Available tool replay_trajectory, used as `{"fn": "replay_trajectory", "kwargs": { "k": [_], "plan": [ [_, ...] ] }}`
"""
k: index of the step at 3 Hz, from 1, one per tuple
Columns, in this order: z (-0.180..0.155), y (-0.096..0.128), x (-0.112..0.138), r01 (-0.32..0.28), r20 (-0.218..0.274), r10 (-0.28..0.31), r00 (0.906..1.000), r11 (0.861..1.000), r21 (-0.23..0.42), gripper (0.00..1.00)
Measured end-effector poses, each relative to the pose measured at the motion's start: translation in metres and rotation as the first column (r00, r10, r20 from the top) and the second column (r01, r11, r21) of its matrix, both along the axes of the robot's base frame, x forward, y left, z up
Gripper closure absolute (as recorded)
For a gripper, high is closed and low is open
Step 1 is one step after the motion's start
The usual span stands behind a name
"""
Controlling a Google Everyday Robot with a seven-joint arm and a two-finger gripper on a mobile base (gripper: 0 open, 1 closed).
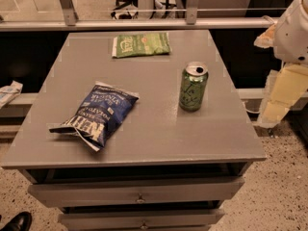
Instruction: Move green can near green jalapeno chip bag
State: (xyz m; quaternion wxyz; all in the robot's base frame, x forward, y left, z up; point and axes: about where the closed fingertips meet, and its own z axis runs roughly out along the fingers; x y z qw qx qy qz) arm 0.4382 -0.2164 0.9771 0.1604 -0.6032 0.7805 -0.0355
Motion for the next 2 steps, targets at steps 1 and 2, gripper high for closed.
{"fn": "replay_trajectory", "kwargs": {
  "k": [1, 2],
  "plan": [
    [0.002, 0.000, 0.001, -0.001, 0.012, 0.001, 0.9999, 1.000, 0.004, 0.00],
    [-0.005, -0.003, 0.013, -0.007, 0.055, 0.005, 0.9985, 0.999, 0.047, 0.00]
  ]
}}
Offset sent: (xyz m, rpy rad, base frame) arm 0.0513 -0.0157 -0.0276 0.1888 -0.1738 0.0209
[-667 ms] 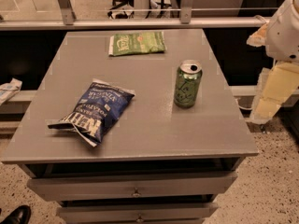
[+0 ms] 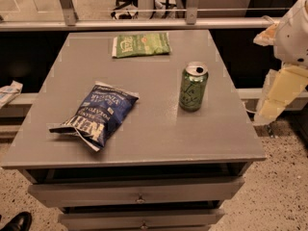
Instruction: Move green can near green jalapeno chip bag
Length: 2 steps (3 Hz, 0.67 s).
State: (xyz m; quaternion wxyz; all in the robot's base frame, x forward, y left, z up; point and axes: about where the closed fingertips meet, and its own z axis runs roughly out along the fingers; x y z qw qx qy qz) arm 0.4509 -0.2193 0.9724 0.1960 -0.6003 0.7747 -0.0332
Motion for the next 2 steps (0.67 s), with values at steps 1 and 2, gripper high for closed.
{"fn": "replay_trajectory", "kwargs": {
  "k": [1, 2],
  "plan": [
    [-0.016, -0.009, 0.034, -0.011, 0.087, 0.001, 0.9962, 0.992, 0.122, 0.00],
    [-0.036, -0.013, 0.077, -0.012, 0.158, -0.035, 0.9868, 0.958, 0.286, 0.00]
  ]
}}
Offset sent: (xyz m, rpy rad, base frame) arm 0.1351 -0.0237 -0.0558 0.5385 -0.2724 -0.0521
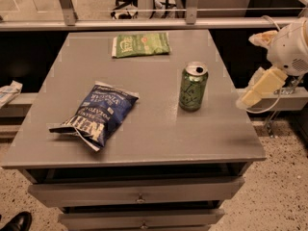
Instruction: Move green can near green jalapeno chip bag
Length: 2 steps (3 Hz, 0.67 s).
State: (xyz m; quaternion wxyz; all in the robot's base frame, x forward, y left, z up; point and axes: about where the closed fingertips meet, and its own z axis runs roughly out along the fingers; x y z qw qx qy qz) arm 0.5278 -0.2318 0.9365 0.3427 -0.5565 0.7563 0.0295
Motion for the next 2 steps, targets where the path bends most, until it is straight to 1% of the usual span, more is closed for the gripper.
{"fn": "replay_trajectory", "kwargs": {
  "k": [1, 2],
  "plan": [
    [-0.022, 0.003, 0.033, 0.014, 0.036, -0.020, 0.9992, 0.984, 0.176, 0.00],
    [-0.036, 0.008, 0.052, 0.018, 0.045, -0.032, 0.9985, 0.956, 0.292, 0.00]
  ]
}}
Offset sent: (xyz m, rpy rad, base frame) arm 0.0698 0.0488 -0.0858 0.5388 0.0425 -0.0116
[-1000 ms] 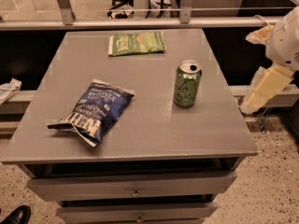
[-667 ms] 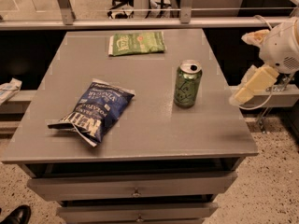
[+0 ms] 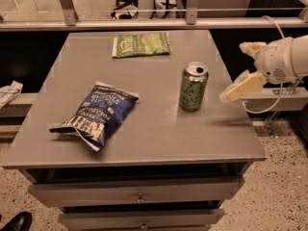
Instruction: Move green can near green jalapeno chip bag
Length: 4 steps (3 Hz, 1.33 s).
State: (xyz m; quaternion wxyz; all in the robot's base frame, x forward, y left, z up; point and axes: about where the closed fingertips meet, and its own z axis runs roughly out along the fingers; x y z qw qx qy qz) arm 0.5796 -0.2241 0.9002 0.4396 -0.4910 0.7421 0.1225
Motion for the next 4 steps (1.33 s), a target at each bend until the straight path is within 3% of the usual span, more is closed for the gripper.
{"fn": "replay_trajectory", "kwargs": {
  "k": [1, 3, 4],
  "plan": [
    [-0.036, 0.041, 0.004, -0.042, -0.080, 0.055, 0.9953, 0.986, 0.163, 0.00],
    [-0.057, 0.093, 0.001, -0.114, -0.134, 0.161, 0.9779, 0.947, 0.302, 0.00],
    [-0.049, 0.110, 0.001, -0.148, -0.127, 0.199, 0.9718, 0.932, 0.330, 0.16]
  ]
}}
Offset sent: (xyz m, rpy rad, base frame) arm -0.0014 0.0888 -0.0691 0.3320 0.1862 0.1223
